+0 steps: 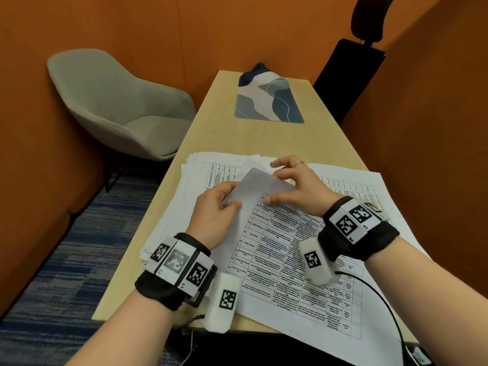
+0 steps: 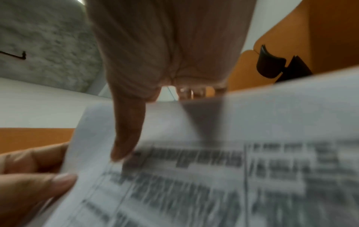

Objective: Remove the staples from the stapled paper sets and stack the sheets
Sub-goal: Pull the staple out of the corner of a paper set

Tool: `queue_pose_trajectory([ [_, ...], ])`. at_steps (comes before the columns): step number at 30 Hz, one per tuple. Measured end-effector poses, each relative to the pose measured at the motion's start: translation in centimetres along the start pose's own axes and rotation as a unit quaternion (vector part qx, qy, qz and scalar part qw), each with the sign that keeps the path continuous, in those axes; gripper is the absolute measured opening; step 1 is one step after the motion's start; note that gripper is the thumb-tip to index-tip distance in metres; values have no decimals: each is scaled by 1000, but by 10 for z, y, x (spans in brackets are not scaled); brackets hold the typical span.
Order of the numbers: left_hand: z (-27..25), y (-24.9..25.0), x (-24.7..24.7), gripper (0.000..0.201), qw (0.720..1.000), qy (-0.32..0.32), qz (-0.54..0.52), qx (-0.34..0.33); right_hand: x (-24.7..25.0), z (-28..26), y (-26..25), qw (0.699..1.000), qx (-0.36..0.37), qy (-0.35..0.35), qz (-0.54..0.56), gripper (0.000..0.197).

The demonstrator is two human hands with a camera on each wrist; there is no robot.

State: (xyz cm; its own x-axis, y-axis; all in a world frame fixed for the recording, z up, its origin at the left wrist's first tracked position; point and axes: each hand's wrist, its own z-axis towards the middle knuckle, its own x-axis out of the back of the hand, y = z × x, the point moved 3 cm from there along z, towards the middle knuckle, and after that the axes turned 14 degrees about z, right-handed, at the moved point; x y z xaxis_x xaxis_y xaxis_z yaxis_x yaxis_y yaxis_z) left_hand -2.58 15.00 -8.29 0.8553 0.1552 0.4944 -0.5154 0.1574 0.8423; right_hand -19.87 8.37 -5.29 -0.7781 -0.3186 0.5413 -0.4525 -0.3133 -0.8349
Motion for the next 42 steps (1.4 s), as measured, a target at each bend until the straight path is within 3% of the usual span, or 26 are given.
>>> queue_pose_trajectory([
  [2, 1, 5, 5, 34, 1000, 10, -15, -13, 7, -1, -2, 996, -54, -69, 30, 20],
  [4, 3, 13, 14, 43, 998, 29, -32, -39, 21, -2, -12, 993, -52, -98, 50, 16],
  [7, 7, 14, 37, 59, 990, 115, -75, -44, 52, -4, -42, 996, 22, -28, 85, 18],
  [10, 18, 6, 55, 74, 973, 200, -112, 18, 88, -11, -74, 977, 108, 76, 169, 34],
  [12, 27, 14, 55, 67, 965, 171, -195, 46, 105, -16, -89, 949, 157, 119, 247, 57],
  [14, 35, 32, 52, 41, 959, 112, -256, 39, 113, -17, -96, 922, 173, 146, 315, 67],
  [16, 43, 55, 54, 25, 967, 96, -236, -18, 112, -15, -99, 910, 170, 168, 339, 46],
  [18, 52, 74, 63, 24, 970, 117, -205, -65, 110, -16, -102, 903, 169, 204, 338, 20],
  [20, 61, 91, 75, 21, 967, 137, -188, -100, 112, -18, -106, 888, 183, 222, 360, 12],
  [24, 70, 114, 98, 14, 960, 162, -165, -156, 109, -21, -115, 860, 213, 200, 419, 29],
  [28, 71, 105, 105, 12, 963, 171, -139, -153, 86, -16, -103, 866, 193, 152, 435, 56],
  [33, 68, 86, 103, 17, 969, 187, -93, -130, 58, -7, -101, 886, 185, 63, 420, 55],
  [37, 68, 89, 108, 26, 965, 181, -124, -143, 58, -5, -116, 871, 237, 50, 427, 67],
  [42, 67, 89, 111, 28, 960, 204, -126, -143, 59, 0, -128, 876, 283, 66, 385, 52],
])
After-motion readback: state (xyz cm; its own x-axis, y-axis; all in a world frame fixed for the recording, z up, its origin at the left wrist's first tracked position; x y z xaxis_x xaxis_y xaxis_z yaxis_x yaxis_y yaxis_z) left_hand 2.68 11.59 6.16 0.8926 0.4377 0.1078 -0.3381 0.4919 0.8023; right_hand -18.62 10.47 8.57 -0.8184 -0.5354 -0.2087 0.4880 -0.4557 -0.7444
